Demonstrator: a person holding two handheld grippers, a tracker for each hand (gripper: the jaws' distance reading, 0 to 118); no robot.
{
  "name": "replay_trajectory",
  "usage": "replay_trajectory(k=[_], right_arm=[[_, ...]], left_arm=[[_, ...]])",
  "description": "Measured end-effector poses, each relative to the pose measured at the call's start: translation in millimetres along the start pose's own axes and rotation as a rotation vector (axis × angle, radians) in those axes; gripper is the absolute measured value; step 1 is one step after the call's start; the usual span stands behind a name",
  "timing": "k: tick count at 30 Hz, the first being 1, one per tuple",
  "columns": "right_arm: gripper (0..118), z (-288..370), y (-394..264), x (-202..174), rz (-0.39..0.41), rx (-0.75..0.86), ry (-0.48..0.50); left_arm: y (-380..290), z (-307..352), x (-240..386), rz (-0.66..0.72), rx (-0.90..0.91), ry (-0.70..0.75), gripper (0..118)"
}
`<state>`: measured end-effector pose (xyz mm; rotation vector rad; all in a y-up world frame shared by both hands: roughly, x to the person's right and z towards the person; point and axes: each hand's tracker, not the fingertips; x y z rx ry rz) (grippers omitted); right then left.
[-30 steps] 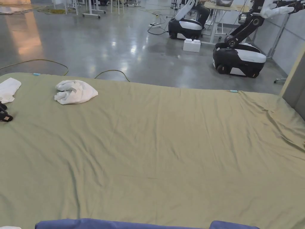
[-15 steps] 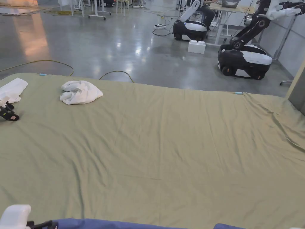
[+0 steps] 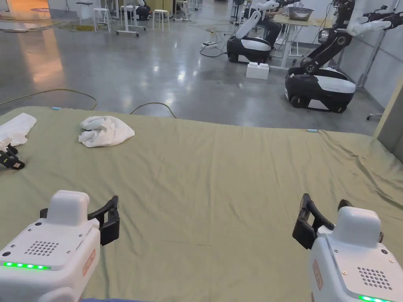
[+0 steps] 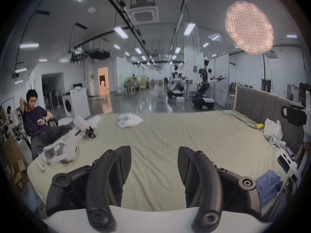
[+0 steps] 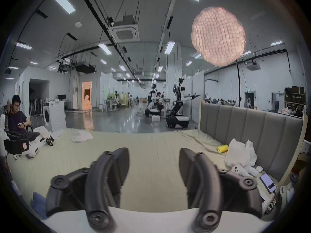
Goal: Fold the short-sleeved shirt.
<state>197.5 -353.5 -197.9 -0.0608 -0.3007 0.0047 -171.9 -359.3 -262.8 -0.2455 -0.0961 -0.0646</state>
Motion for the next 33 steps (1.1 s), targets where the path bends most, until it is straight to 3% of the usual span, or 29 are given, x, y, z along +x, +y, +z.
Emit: replay_trajectory(k=[1,2,3,4,11,18,25,27,28,31,33], right_arm=[[40,-2,1,-3,0.004,0.004,0.002],[12,-3,2,-6,0.008,0.014,0.012],[2,-5,3,-9,0.018,0.015,0.010],[0,-4,3,-14,0.058,0.033,-0.030],[0,-4,3,-19,0.053,0.040,0.022],[0,-8,0,-21,0.052,0.002,0.052],[0,-14,-20,-20,0.035,-0.102,0.084],[0,-16,-26,-21,0.044,-0.131,0.084],[0,-16,-29,-20,0.044,-0.144,0.088],[0,-16,-36,-18,0.038,-0.183,0.094],[0,-15,-38,-16,0.038,-0.199,0.091]], left_arm=[[3,2,2,-0.004,0.024,0.001,51],[5,3,4,-0.013,0.042,0.005,23],[5,-1,5,-0.026,0.060,0.017,8],[6,0,6,-0.042,0.079,0.037,7],[2,7,-11,0.010,0.048,-0.001,4],[-48,12,-84,0.147,-0.274,-0.085,4],[-125,4,-165,0.442,-0.611,-0.250,4],[-146,-6,-184,0.538,-0.696,-0.298,8],[-156,-9,-191,0.589,-0.714,-0.334,16],[-172,-15,-193,0.678,-0.774,-0.403,69],[-185,-20,-198,0.720,-0.785,-0.458,73]])
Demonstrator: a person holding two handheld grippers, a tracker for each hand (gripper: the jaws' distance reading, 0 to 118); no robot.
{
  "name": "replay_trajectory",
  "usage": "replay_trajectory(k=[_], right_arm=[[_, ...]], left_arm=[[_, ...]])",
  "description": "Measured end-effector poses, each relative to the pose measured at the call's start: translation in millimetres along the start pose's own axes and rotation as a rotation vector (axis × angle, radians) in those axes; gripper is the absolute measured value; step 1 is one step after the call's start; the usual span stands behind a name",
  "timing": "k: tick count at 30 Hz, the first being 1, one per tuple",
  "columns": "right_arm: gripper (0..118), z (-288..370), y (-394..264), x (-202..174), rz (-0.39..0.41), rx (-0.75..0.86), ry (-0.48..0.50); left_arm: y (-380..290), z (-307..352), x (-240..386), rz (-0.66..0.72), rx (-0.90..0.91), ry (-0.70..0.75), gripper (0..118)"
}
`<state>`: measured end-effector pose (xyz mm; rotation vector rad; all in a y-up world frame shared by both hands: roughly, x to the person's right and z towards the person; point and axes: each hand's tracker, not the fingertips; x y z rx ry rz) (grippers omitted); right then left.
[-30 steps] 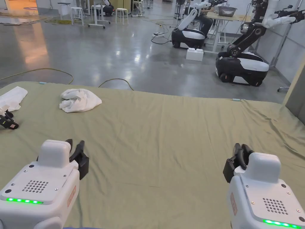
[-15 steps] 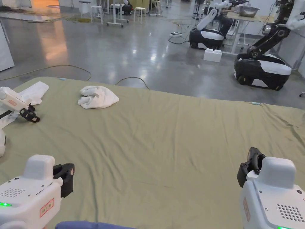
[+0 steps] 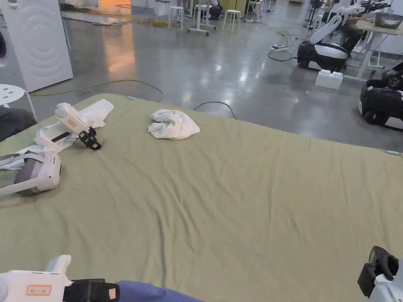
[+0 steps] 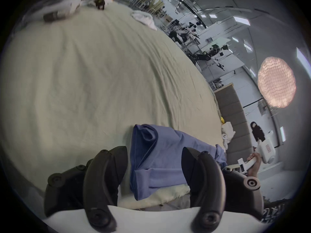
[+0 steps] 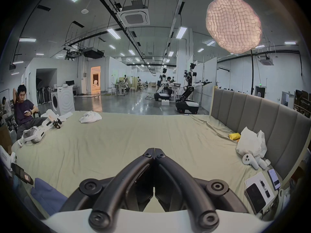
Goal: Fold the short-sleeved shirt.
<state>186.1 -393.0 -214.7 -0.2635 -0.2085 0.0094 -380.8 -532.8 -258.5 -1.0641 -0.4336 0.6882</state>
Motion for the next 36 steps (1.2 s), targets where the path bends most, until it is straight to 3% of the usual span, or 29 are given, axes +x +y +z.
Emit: replay_trajectory(k=[6,8,11,14,15,16,17,19,28,36], right_arm=[[0,1,-6,2,0.008,-0.037,-0.004],[0,2,-7,1,0.013,-0.044,-0.003],[0,4,-8,0,0.019,-0.050,-0.004],[0,3,-8,-2,0.023,-0.060,0.001],[0,3,-8,-3,0.026,-0.062,0.002],[0,3,-8,-4,0.030,-0.063,0.003],[0,2,-7,-5,0.036,-0.065,0.006],[0,1,-7,-6,0.042,-0.066,0.013],[0,3,1,-1,0.048,-0.046,0.009],[0,4,4,7,0.036,-0.029,0.007]], left_arm=[[-1,-28,-26,0.181,-0.070,-0.159,73],[-5,-34,-28,0.215,-0.052,-0.280,73],[-10,-52,-22,0.206,-0.124,-0.349,70],[-13,-64,-14,0.147,-0.123,-0.306,46],[-13,-66,-11,0.136,-0.130,-0.266,46],[-15,-49,8,0.116,-0.144,-0.208,25],[-18,-51,12,0.090,-0.153,-0.144,12],[-22,-47,15,0.128,-0.129,-0.204,10],[10,-17,17,0.072,-0.074,-0.152,8],[38,56,37,0.050,0.021,0.040,8]])
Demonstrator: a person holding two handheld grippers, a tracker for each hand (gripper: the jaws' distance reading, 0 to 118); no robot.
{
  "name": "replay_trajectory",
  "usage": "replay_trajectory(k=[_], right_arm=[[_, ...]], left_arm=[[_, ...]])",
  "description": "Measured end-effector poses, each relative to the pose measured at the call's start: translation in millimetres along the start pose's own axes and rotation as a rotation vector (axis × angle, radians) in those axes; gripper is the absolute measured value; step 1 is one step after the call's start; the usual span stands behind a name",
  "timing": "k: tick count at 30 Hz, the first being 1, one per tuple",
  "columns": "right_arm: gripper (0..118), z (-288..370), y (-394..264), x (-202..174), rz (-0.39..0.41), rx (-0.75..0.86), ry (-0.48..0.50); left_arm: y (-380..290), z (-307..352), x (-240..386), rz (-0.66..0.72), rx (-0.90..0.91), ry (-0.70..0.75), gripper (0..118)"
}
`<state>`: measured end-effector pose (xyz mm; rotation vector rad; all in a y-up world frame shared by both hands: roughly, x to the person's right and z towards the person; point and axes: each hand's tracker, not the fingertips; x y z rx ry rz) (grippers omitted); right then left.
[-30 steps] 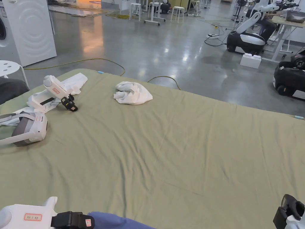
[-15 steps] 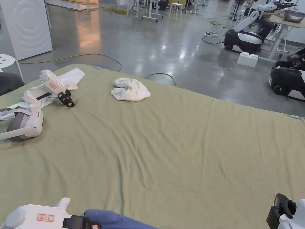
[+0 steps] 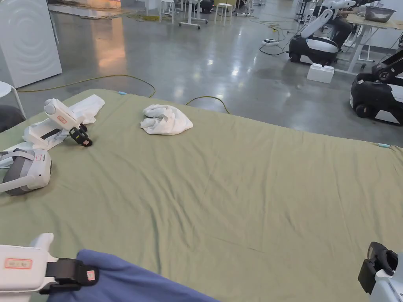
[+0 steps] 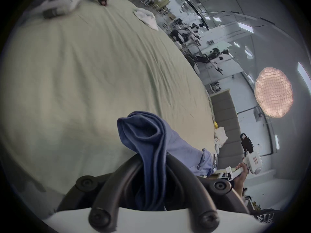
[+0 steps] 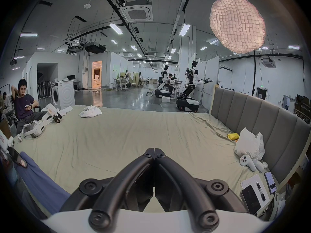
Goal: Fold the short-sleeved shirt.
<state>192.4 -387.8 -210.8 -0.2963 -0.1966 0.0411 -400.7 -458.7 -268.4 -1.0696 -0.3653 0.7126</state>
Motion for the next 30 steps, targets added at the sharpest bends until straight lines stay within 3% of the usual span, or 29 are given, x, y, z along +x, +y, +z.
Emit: replay_trajectory(k=[6,8,12,17,23,27,30], right_arm=[[0,0,-2,-3,-0.011,0.007,0.026],[0,0,-3,-4,-0.018,0.009,0.033],[0,0,-6,-3,-0.032,0.011,0.045],[0,3,-11,3,-0.047,0.014,0.045],[0,6,-17,19,-0.076,0.002,0.024],[0,10,-21,31,-0.094,-0.007,0.000],[0,12,-24,39,-0.100,-0.014,-0.019]], left_arm=[[-8,33,53,-0.087,0.022,0.241,8],[-17,30,67,-0.087,0.026,0.211,8],[-26,15,91,-0.060,-0.017,-0.023,8],[-53,-27,141,-0.135,-0.106,-0.090,8],[-82,-108,177,-0.187,-0.200,-0.004,8],[-102,-161,190,-0.246,-0.247,0.142,8],[-109,-189,188,-0.219,-0.278,0.172,8]])
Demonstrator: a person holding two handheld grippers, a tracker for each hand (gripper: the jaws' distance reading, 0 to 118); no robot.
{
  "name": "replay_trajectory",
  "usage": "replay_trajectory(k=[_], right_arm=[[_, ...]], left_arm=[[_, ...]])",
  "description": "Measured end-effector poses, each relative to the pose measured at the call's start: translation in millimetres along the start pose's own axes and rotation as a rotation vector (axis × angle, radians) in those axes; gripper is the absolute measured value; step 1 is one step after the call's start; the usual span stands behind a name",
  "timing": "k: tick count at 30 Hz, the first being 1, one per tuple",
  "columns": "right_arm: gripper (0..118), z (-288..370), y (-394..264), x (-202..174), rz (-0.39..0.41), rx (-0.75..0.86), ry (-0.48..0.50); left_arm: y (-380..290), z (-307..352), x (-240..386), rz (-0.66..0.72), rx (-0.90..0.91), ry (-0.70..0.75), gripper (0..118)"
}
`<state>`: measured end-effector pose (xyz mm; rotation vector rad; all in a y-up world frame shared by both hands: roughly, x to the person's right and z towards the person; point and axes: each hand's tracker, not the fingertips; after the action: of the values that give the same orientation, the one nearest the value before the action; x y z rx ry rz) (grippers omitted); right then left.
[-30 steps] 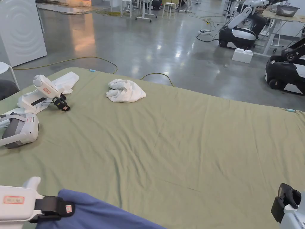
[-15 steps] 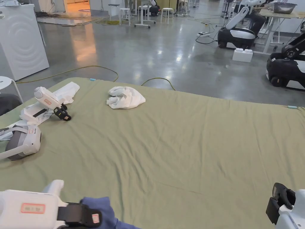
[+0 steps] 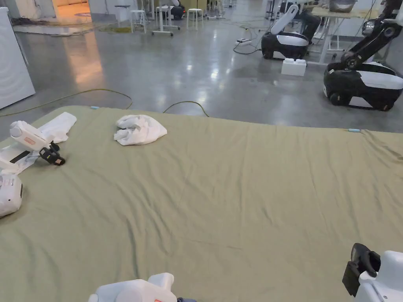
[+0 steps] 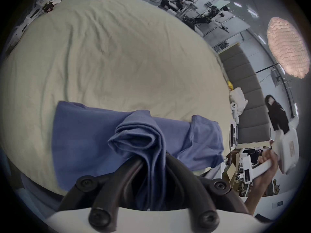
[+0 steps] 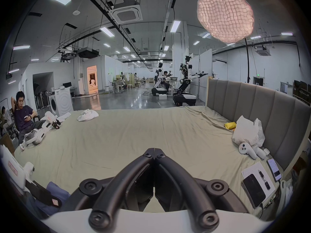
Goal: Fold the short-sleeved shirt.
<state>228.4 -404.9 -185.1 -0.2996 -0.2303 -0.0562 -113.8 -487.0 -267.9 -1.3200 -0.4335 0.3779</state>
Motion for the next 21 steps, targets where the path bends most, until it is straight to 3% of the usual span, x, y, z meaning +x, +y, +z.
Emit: replay_trajectory(k=[4,6,7,9,11,17,19,20,21], right_arm=[[0,0,-3,7,-0.008,-0.011,-0.016],[0,0,-5,9,-0.012,-0.015,-0.021],[0,0,-6,10,-0.013,-0.017,-0.023],[0,-1,-7,11,-0.014,-0.023,-0.022],[0,-1,-9,11,-0.012,-0.027,-0.022],[0,0,-11,11,-0.008,-0.038,-0.018],[0,-1,-12,11,-0.011,-0.040,-0.018],[0,-1,-12,11,-0.014,-0.043,-0.017],[0,-1,-12,10,-0.016,-0.045,-0.016]], left_arm=[[-4,-21,9,-0.026,-0.047,0.072,9],[-4,-29,11,-0.035,-0.051,0.084,23],[-4,-29,10,-0.030,-0.048,0.081,36],[-6,-22,11,-0.029,-0.010,0.059,41],[-6,-13,12,-0.034,0.019,0.025,61],[-3,30,8,-0.044,0.078,-0.044,59],[-1,38,4,-0.057,0.127,-0.070,45],[-1,40,2,-0.063,0.131,-0.060,31],[1,37,1,-0.064,0.134,-0.046,27]])
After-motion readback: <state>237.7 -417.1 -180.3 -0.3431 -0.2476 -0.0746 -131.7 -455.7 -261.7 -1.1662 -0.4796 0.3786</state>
